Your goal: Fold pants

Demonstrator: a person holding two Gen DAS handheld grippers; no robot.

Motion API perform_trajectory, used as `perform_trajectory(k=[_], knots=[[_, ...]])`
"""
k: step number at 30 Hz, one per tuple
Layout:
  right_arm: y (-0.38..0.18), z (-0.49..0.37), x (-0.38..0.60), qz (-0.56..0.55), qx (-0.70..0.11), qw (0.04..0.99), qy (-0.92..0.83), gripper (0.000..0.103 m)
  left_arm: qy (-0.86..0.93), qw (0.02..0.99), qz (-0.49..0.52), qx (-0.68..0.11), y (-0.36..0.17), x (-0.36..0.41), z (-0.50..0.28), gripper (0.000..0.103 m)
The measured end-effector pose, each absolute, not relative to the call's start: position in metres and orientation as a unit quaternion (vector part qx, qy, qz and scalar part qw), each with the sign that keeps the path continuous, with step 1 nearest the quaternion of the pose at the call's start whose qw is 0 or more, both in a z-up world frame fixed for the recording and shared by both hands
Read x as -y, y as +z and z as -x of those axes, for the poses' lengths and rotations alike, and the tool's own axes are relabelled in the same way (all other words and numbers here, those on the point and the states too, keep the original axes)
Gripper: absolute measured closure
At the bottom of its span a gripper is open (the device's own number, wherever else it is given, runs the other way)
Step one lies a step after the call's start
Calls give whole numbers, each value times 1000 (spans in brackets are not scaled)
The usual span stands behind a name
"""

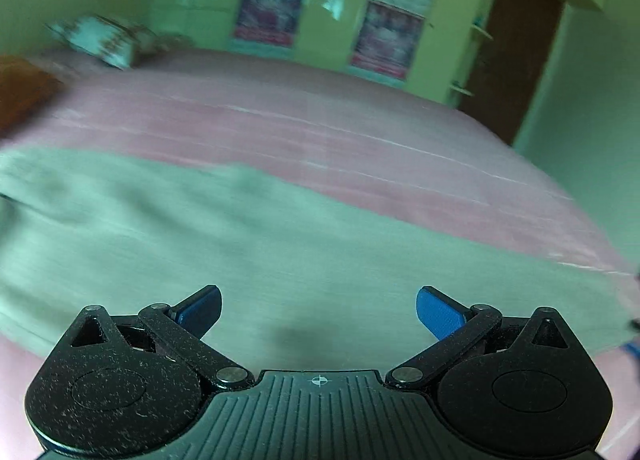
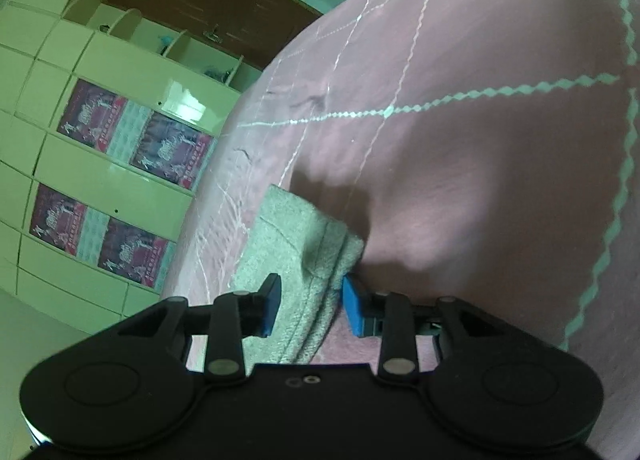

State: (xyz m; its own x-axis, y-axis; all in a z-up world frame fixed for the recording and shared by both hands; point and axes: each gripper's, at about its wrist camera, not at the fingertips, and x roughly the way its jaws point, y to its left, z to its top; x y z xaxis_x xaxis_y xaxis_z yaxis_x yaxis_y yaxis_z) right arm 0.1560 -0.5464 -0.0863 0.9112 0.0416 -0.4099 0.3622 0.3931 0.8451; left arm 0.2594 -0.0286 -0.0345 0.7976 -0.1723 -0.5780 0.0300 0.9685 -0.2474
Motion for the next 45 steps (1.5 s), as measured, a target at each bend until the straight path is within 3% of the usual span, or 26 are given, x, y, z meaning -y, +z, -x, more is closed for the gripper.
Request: perform_trajectory(k=[6, 8, 20, 22, 27, 34, 41, 45], knots=[[-80, -137, 553, -533, -179, 822, -94, 82, -62, 931, 86, -350, -57, 167, -256, 0], [-81, -135, 556, -543, -181, 816, -81, 84, -48, 929, 26, -365, -69, 193, -258, 0], [-89, -153, 563, -555, -200, 804, -69, 84, -41, 930, 7, -366, -72, 202, -257, 0], [-87, -159, 564, -544, -211, 807, -90, 97, -39, 929, 3, -367, -74, 203, -258, 0], [-68, -169, 548, -472, -222, 847, -105, 98, -40, 930, -3, -366, -75, 204, -260, 0], [-10, -177, 498, -411, -192, 890, -46, 98, -20, 950, 27, -310, -47, 94, -237, 0], [31, -220, 355, -319, -197, 925, 63, 98, 84, 954, 67, -279, -27, -99, -210, 0], [24, -244, 258, -280, -227, 922, 139, 98, 126, 953, 65, -269, -29, -156, -187, 0]])
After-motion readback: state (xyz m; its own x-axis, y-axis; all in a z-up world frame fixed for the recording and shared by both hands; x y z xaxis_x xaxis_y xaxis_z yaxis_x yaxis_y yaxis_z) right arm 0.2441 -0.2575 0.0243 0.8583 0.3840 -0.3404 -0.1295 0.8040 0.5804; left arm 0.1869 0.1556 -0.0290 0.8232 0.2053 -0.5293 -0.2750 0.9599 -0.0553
